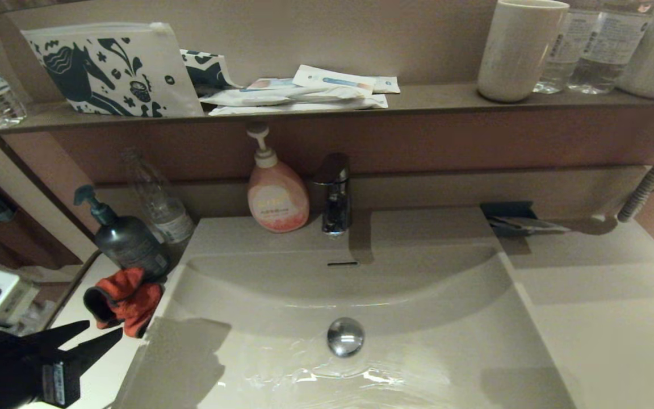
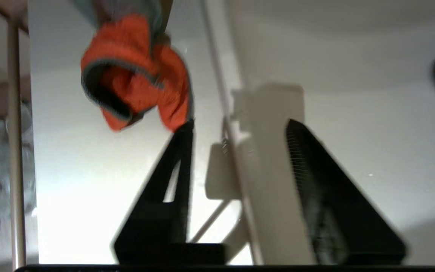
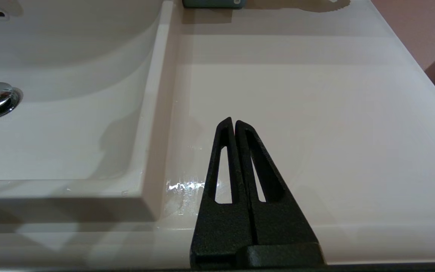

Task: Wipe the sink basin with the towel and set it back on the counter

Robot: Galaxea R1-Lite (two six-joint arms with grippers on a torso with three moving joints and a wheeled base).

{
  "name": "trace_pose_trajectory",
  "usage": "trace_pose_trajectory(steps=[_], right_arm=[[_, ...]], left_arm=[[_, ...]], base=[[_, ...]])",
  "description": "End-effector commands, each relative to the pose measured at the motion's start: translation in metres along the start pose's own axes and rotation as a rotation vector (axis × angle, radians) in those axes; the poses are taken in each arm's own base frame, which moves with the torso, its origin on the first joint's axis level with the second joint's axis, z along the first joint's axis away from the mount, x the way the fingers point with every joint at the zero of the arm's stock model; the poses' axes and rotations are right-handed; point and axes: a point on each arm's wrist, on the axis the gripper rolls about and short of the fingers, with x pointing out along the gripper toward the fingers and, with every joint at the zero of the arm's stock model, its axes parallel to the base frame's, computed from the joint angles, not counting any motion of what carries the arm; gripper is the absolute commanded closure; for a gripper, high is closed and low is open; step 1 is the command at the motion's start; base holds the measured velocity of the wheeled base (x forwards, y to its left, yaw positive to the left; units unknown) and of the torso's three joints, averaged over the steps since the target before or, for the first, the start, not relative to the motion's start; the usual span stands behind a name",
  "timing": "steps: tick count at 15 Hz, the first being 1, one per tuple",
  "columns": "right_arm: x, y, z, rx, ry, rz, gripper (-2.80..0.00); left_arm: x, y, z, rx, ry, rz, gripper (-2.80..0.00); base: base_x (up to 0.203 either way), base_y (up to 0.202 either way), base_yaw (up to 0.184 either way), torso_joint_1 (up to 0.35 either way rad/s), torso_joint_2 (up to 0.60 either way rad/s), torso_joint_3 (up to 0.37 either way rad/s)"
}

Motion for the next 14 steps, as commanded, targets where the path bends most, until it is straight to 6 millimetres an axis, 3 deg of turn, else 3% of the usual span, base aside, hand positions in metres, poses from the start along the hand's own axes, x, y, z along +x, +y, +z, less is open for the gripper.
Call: trace_pose_trajectory(steps=[1,6,10,14], right_arm=[[0.0,0.0,0.0,0.0,0.001,0.001,0.0],[0.0,0.0,0.0,0.0,0.001,0.001,0.0],[0.0,0.0,0.0,0.0,0.001,0.001,0.0],[0.0,0.0,0.0,0.0,0.001,0.001,0.0]], left_arm=[[-0.016,-0.007,0.002,0.01,-0.083,-0.014,0.0],[-0.061,-0.022,-0.005,0.009,-0.226,-0.016,0.0],[-0.097,-0.027,-0.03,0.0,-0.304,0.066,0.0],[-0.118,-0.035,-0.063,-0.005,-0.337,0.091,0.0]], base=[[0.0,0.0,0.0,0.0,0.0,0.0],[0.0,0.0,0.0,0.0,0.0,0.0],[0.0,0.0,0.0,0.0,0.0,0.0],[0.0,0.0,0.0,0.0,0.0,0.0]])
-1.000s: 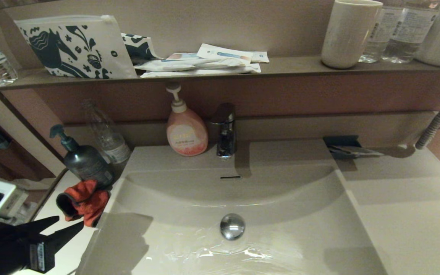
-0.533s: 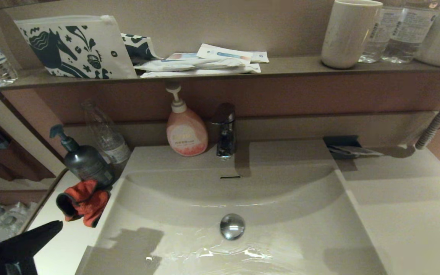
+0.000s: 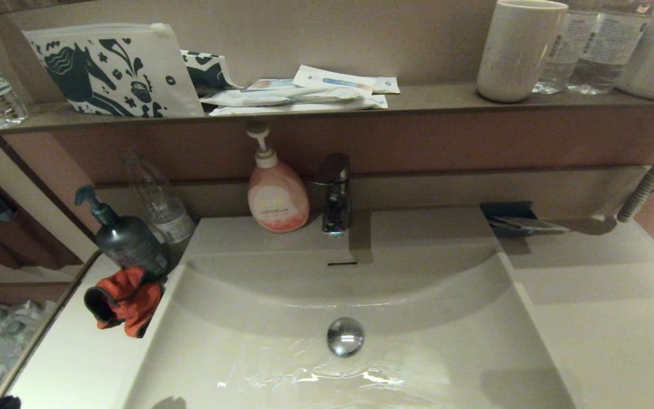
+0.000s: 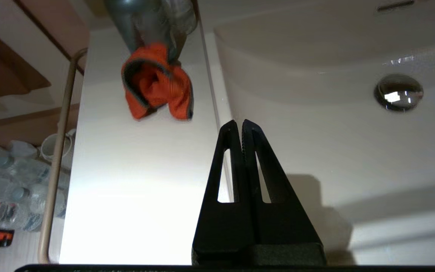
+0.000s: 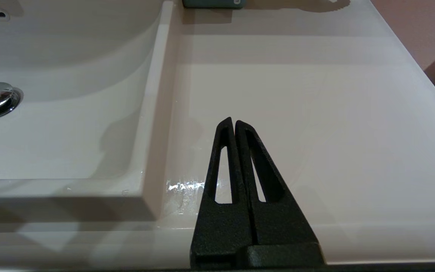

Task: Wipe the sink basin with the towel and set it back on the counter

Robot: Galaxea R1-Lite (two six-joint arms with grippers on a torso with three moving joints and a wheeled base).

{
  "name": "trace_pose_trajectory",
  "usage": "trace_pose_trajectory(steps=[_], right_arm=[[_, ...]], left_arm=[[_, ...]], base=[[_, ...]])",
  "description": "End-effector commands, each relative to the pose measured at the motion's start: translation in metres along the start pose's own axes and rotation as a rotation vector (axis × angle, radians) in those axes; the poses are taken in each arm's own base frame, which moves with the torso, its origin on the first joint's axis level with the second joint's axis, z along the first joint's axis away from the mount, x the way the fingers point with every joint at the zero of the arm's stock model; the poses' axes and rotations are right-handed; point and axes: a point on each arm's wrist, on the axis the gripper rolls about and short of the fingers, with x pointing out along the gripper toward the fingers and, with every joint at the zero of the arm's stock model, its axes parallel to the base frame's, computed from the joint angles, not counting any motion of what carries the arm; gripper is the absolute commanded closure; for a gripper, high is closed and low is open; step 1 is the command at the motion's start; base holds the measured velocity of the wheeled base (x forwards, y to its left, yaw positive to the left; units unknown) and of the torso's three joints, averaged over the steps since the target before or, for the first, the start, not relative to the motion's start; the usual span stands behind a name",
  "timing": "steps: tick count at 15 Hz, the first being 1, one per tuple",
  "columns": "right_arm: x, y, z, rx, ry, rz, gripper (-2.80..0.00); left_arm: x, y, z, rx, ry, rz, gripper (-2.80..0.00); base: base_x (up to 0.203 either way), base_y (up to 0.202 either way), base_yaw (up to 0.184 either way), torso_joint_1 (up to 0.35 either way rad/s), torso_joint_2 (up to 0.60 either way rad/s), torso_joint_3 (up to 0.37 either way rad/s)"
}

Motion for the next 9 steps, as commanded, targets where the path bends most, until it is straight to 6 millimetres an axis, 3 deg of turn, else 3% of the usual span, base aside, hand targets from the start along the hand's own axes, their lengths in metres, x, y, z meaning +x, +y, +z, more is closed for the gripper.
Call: trace_pose_trajectory(steps=[1,4,5,9], right_arm=[[0.0,0.0,0.0,0.0,0.001,0.001,0.0],[0.0,0.0,0.0,0.0,0.001,0.001,0.0],[0.0,0.0,0.0,0.0,0.001,0.001,0.0],[0.0,0.0,0.0,0.0,0.001,0.001,0.0]], left_arm=[[-0.021,-0.003,-0.013,0.002,-0.101,0.037,0.0],[-0.03,-0.008,-0.034,0.003,-0.138,0.045,0.0],[-0.026,-0.009,-0.047,-0.007,-0.117,0.046,0.0],[-0.015,-0.011,-0.059,-0.126,-0.124,0.049,0.0]], base=[[0.0,0.0,0.0,0.0,0.0,0.0],[0.0,0.0,0.0,0.0,0.0,0.0],[0.0,0.0,0.0,0.0,0.0,0.0],[0.0,0.0,0.0,0.0,0.0,0.0]])
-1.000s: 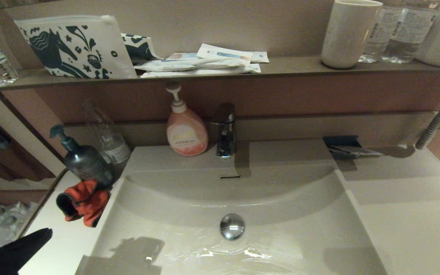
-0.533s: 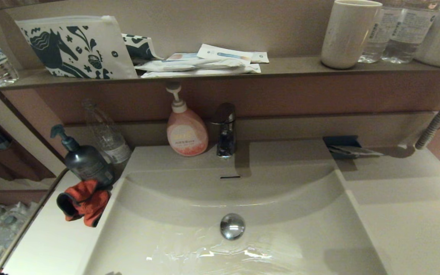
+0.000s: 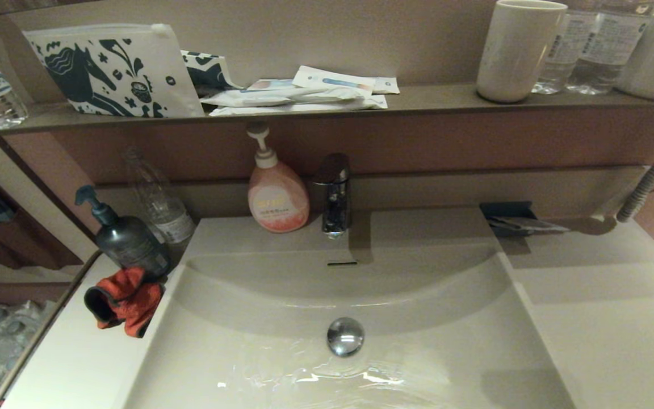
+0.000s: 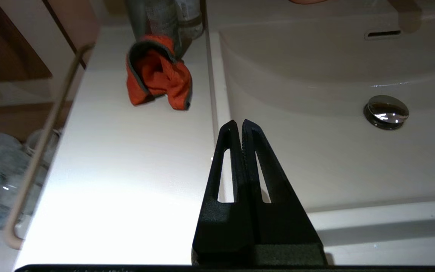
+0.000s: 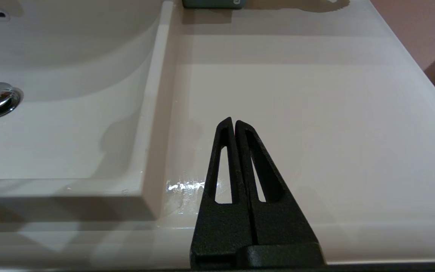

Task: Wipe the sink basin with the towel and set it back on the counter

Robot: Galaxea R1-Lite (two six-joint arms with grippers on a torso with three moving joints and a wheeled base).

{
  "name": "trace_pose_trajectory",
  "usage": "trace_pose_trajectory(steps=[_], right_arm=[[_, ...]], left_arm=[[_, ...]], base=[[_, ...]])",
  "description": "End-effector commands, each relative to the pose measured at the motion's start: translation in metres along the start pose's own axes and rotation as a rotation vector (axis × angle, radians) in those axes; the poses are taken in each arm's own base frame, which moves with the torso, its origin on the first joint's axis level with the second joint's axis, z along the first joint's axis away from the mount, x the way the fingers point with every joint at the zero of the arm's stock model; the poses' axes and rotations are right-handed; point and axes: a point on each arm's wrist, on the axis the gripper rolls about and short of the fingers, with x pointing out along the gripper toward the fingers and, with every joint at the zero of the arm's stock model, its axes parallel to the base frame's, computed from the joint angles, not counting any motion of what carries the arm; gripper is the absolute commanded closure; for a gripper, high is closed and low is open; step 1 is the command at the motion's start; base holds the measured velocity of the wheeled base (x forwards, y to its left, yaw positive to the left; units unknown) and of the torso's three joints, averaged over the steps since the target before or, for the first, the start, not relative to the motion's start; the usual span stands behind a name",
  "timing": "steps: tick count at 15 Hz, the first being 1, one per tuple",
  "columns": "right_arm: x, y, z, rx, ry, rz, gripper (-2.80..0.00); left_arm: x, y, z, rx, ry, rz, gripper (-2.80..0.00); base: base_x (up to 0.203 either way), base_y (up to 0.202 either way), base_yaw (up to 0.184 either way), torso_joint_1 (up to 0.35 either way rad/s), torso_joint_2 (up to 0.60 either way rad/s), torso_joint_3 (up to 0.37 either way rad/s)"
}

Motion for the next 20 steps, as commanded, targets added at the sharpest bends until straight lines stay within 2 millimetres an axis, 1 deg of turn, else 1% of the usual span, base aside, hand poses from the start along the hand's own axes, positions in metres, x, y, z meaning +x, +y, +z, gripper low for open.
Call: trace_pose_trajectory(steps=[1,2,4,8,20], right_arm=[[0.0001,0.0,0.0,0.0,0.001,0.001,0.0],[0.0001,0.0,0.0,0.0,0.001,0.001,0.0],[0.0001,0.0,0.0,0.0,0.001,0.001,0.0],[0.0001,0.0,0.0,0.0,0.001,0.001,0.0],[0.0001,0.0,0.0,0.0,0.001,-0.001,0.0]], left_arm=[[0.0056,-0.0003,-0.0115,-0.006,-0.023,0.008,0.0],[0.0078,-0.0003,-0.0135,-0.004,-0.045,0.012,0.0],[0.0108,-0.0007,-0.0209,0.014,-0.03,0.008,0.0],[0.0109,-0.0011,-0.0207,0.017,-0.03,-0.015,0.0],[0.0109,-0.001,-0.0206,0.006,-0.032,-0.012,0.0]], base=[[0.0,0.0,0.0,0.0,0.0,0.0],[0.0,0.0,0.0,0.0,0.0,0.0],[0.0,0.0,0.0,0.0,0.0,0.0],[0.0,0.0,0.0,0.0,0.0,0.0],[0.0,0.0,0.0,0.0,0.0,0.0]])
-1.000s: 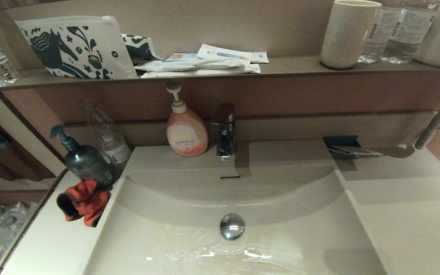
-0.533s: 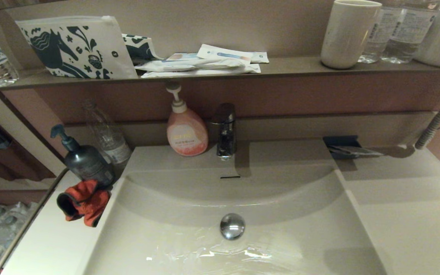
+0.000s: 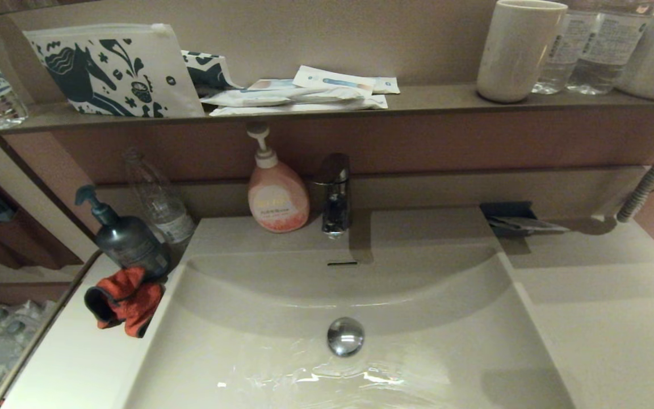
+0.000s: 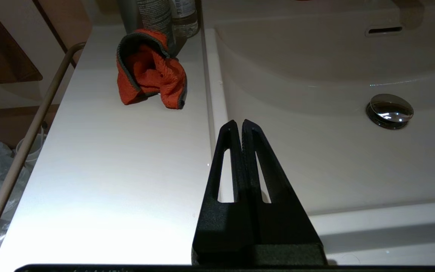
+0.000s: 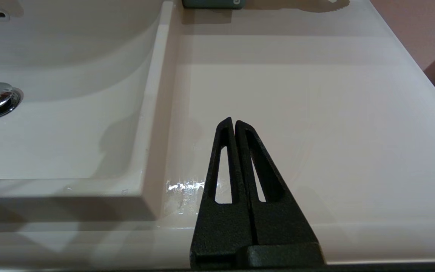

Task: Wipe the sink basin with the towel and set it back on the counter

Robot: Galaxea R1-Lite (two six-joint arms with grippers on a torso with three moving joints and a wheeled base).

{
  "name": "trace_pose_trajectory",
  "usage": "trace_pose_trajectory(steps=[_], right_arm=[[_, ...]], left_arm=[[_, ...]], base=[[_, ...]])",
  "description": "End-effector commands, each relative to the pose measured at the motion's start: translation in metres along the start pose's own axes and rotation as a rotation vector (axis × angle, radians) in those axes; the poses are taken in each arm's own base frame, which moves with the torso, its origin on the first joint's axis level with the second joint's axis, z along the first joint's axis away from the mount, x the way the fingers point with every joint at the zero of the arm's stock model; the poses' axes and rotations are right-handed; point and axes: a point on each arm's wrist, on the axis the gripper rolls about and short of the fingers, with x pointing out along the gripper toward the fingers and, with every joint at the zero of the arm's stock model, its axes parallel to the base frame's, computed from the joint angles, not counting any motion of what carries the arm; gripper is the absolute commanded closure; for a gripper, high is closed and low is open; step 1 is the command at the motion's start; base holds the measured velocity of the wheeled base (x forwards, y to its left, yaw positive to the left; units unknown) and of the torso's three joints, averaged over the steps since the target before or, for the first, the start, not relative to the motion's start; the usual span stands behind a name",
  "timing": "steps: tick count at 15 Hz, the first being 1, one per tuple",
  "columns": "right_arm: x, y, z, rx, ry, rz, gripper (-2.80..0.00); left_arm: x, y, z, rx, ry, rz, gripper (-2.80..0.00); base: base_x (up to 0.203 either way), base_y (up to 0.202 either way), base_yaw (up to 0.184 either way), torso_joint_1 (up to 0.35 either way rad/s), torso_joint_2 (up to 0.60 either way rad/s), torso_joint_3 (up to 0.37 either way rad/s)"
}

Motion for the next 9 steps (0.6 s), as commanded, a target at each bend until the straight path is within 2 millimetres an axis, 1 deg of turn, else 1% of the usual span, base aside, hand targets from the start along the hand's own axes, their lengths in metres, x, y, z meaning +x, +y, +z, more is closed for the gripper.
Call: trace_pose_trajectory(steps=[1,9], right_arm=[[0.0001,0.0,0.0,0.002,0.001,0.0,0.0],[0.0001,-0.0005,0.0001,0.036,0.0,-0.023,0.0]], left_arm=[[0.0002,0.0,0.0001,0.0,0.002,0.0,0.0],[0.0002,0.0,0.0,0.0,0.002,0.0,0.0]], base=[[0.0,0.0,0.0,0.0,0.0,0.0],[0.0,0.0,0.0,0.0,0.0,0.0]])
